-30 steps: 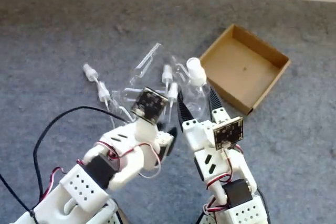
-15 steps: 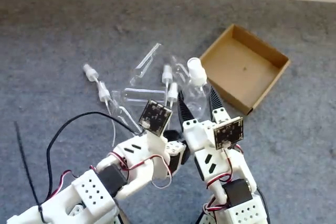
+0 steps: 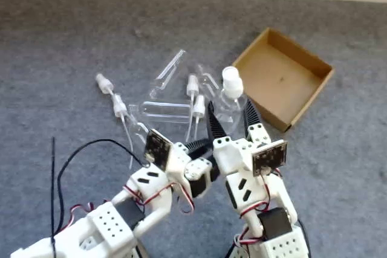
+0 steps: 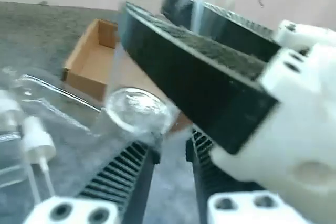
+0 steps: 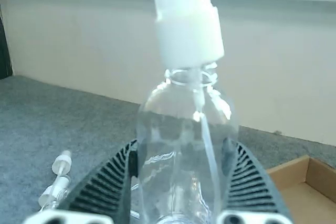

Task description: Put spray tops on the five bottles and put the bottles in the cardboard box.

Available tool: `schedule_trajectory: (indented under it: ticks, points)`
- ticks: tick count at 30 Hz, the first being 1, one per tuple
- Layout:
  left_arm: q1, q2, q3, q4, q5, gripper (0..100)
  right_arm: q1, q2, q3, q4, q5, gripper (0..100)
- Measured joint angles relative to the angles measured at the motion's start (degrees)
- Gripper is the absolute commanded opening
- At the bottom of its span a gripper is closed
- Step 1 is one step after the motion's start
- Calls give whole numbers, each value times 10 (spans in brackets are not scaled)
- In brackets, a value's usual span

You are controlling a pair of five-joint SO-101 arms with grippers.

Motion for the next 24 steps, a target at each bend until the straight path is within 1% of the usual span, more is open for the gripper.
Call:
schedule_trajectory:
  ticks: [4,8,18,24]
  points:
    - [-30,0,0,0,0,73,0,0,0,0,0,120]
    - [-33,1,0,0,0,73,0,0,0,4,0,120]
    - [-35,2,0,1,0,73,0,0,0,57,0,120]
    - [-69,-1,1,2,0,73,1,1,7,70,0,120]
